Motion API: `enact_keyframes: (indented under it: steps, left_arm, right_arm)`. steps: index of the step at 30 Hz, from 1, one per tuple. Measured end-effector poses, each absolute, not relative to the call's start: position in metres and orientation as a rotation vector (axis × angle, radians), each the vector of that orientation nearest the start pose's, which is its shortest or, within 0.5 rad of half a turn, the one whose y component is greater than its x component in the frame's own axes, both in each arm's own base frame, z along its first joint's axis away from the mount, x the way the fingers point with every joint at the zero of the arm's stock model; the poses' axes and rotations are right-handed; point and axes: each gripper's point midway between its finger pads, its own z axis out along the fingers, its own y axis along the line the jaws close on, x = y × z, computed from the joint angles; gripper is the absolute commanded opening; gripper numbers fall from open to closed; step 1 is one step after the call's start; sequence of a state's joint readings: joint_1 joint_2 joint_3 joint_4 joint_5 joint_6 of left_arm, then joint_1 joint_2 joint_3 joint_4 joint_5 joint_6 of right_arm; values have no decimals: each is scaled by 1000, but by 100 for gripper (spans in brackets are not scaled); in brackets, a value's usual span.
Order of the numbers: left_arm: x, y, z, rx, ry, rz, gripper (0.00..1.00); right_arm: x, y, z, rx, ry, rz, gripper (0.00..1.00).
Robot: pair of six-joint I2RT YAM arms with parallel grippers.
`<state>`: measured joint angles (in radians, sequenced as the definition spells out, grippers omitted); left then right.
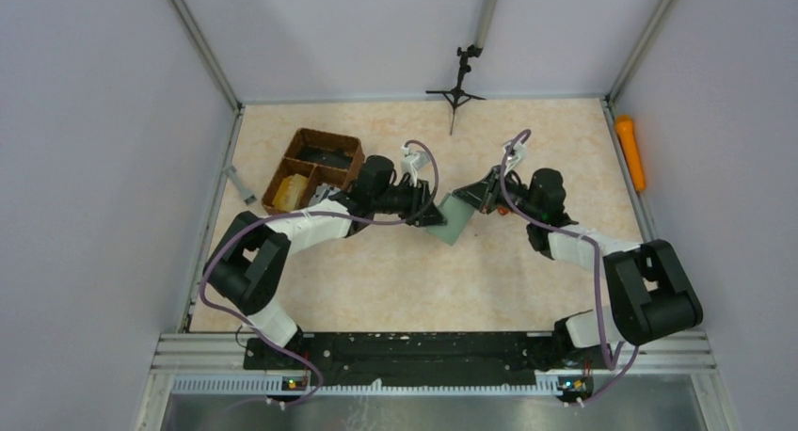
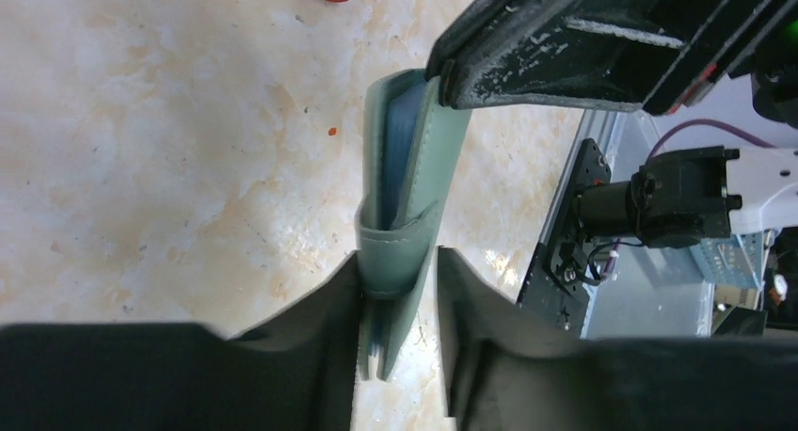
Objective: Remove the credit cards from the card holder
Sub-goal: Place the card holder at the center of the board.
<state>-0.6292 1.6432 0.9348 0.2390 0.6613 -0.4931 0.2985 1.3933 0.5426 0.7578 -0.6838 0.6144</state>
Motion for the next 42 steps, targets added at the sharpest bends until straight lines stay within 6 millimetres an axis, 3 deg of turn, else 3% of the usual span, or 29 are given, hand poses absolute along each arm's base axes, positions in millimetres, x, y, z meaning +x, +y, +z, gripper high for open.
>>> enact_keyframes:
  steps: [3,5,9,13,16,21,29,32,36,39,42]
  left_arm:
    - [274,-351,135,600,2163,-1324,12]
    - [275,-350,130,601,2185,-1313,9]
    - [277,-348,118,580,2242,-1274,7]
    - [283,-340,107,533,2298,-1184,7]
    - [295,-331,98,489,2331,-1054,6]
    - [311,-308,77,451,2375,-671,8]
    - [312,-305,87,527,2298,-291,19]
    - [314,-306,91,539,2288,-237,30]
    - [315,-314,92,566,2289,-244,57]
    - [312,-321,85,605,2309,-280,63]
    - [307,-330,77,645,2339,-331,63]
  right_arm:
    - [319,232,171,-266,1796,1232,2]
    - [320,231,165,-253,1816,1231,14]
    - [322,231,150,-221,1871,1235,53]
    - [323,228,140,-191,1917,1213,82]
    - [327,225,135,-167,1946,1180,90]
    - [336,224,130,-138,1988,1149,92]
    - [344,233,101,-90,2104,1201,90]
    - [345,239,88,-81,2158,1230,76]
    - [347,241,70,-52,2241,1233,55]
    - [345,241,60,-41,2300,1210,41]
    - [344,240,57,-43,2324,1186,34]
